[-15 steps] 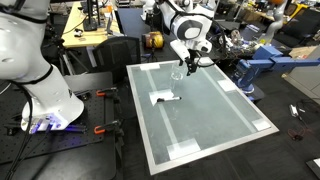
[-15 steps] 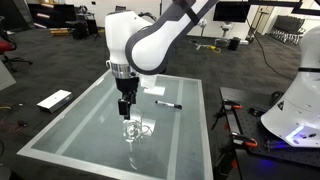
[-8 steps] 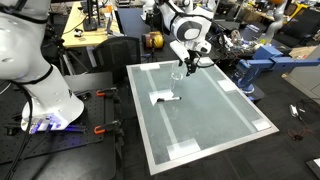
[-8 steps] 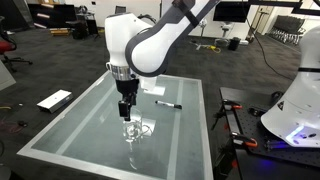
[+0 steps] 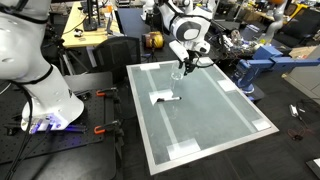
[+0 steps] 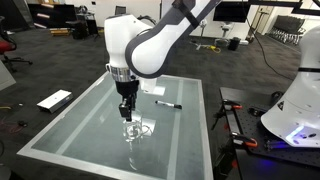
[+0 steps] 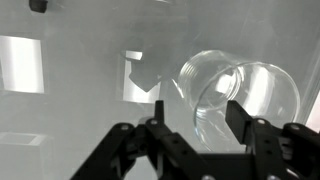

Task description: Move the cup to the right

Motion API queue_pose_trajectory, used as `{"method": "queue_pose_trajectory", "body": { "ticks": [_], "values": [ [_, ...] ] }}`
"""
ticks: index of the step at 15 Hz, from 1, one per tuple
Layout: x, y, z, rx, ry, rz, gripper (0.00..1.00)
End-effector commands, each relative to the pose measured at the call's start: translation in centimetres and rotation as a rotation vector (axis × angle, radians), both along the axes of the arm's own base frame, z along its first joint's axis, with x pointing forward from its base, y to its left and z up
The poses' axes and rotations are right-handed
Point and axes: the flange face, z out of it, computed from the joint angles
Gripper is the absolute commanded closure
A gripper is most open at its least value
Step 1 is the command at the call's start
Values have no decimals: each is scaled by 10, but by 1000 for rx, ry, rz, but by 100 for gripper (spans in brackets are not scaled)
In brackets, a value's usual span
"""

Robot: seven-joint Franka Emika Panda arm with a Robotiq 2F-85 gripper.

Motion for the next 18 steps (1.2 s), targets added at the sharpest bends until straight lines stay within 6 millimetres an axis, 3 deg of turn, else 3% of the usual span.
{"method": "queue_pose_trajectory", "body": {
  "ticks": [1,6,12,18],
  "values": [
    [4,0,2,-3,-12,16,64],
    [6,1,1,-5,-7,21,100],
    [13,-11,3,-14,-17,-2,99],
    [29,-59,17,-34,-57,-93,99]
  ]
}}
